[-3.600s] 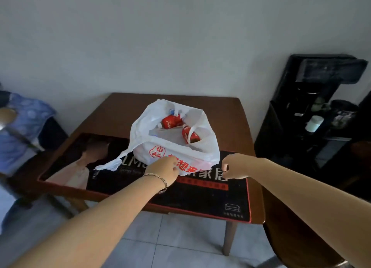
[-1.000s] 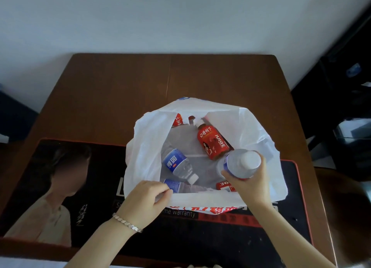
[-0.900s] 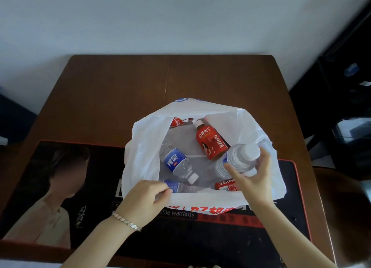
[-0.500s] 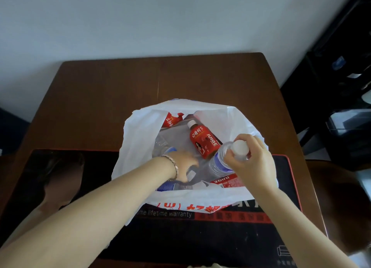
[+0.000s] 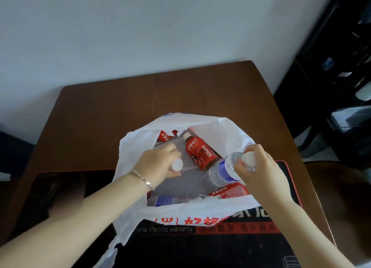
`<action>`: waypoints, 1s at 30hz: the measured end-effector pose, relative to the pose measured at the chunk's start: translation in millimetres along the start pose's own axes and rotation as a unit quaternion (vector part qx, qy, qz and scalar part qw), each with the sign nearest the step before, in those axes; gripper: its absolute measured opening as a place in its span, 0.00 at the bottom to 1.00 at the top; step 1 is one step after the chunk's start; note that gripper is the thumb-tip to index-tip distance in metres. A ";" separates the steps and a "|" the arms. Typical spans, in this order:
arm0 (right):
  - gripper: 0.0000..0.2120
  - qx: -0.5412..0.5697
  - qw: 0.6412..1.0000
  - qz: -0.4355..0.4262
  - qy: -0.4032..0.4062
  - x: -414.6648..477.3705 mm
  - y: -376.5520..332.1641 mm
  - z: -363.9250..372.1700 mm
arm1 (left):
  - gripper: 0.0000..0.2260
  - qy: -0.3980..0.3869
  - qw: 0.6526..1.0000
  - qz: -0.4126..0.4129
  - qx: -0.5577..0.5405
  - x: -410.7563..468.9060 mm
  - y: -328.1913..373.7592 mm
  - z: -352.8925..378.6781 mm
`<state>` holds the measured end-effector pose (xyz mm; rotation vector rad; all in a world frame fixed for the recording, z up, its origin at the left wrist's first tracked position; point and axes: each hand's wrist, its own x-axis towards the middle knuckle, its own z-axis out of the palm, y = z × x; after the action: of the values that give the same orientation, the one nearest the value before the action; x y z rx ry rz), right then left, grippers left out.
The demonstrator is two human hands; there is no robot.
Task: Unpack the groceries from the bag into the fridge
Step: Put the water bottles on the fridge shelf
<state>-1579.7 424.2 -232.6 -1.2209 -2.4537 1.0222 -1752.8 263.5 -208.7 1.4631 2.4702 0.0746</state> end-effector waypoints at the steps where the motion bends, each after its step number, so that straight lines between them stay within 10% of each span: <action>1: 0.19 -0.055 0.998 -0.016 0.009 -1.1 -2.2 -3.2 | 0.16 0.047 0.997 -0.032 -0.047 -5.7 -3.9 -10.9; 6: 0.19 -0.132 0.989 -0.066 0.000 -2.1 -18.2 -2.9 | 0.11 0.083 0.968 -0.167 -0.169 -22.5 -10.1 -33.4; 12: 0.17 -0.187 0.977 -0.075 -0.073 -4.2 -37.9 -0.6 | 0.15 0.025 0.993 -0.042 0.103 -26.0 10.7 -27.8; 18: 0.32 -0.273 0.962 -0.010 -0.031 0.2 -55.6 10.3 | 0.22 0.023 0.991 0.004 0.131 -19.2 -14.6 -18.1; 30: 0.14 -0.136 0.973 0.176 0.055 -23.9 -74.9 29.7 | 0.23 0.108 0.988 0.037 -0.100 -8.5 -35.4 -10.8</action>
<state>-1624.7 360.3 -201.8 -1.7993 -2.3985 0.6800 -1781.9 239.8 -202.9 1.5282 2.4859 0.5060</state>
